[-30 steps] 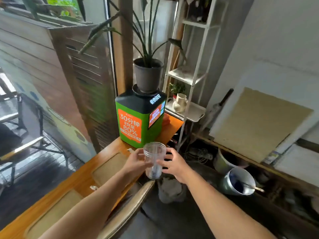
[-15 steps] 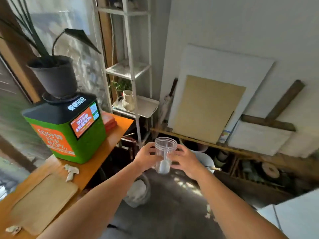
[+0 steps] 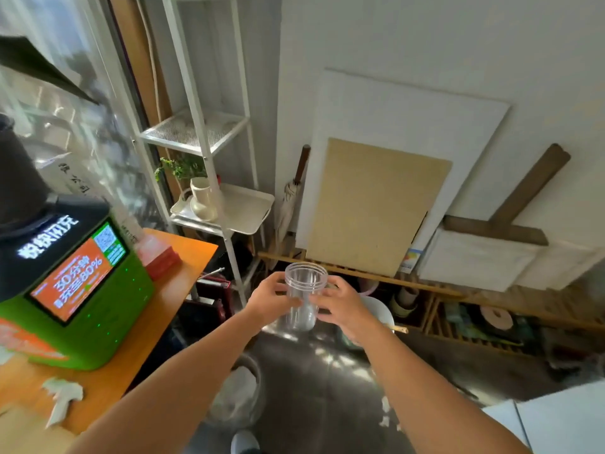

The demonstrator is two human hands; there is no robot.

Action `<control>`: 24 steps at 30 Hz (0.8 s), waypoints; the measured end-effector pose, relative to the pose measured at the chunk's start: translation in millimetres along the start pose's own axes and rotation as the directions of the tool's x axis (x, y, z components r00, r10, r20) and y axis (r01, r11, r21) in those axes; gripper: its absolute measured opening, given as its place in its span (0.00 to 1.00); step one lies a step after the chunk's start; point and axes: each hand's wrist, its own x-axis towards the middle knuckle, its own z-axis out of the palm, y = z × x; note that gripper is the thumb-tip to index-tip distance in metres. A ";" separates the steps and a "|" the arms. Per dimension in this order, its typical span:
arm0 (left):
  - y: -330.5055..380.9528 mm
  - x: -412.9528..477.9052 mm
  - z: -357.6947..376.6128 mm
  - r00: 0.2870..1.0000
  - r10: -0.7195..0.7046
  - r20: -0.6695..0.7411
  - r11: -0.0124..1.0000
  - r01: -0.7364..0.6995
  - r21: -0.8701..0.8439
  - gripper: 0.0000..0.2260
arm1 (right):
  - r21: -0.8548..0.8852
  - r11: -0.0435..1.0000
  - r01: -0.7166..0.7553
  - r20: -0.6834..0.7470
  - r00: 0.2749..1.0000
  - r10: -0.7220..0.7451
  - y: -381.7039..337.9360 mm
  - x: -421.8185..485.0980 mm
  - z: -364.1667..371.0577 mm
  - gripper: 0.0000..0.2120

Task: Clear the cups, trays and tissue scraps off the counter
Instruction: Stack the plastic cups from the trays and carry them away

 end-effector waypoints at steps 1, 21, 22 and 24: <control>5.9 14.8 -6.0 1.000 0.007 0.007 1.000 -0.007 -0.008 0.30 | 0.000 1.000 0.006 -0.009 1.000 -0.006 -8.3 16.0 2.1 0.25; 28.7 277.4 -145.2 0.958 -0.156 -0.239 0.981 0.178 0.073 0.31 | -0.309 0.951 -0.003 0.122 0.992 0.043 -114.1 318.4 114.3 0.27; 30.4 294.1 -147.2 0.949 -0.167 -0.268 0.977 0.196 0.085 0.31 | -0.328 0.944 0.017 0.134 0.991 0.029 -119.3 338.4 116.3 0.27; 34.6 330.1 -150.9 0.917 -0.202 -0.344 0.971 0.233 0.051 0.32 | -0.315 0.949 0.019 0.163 0.986 0.034 -130.1 382.4 118.7 0.25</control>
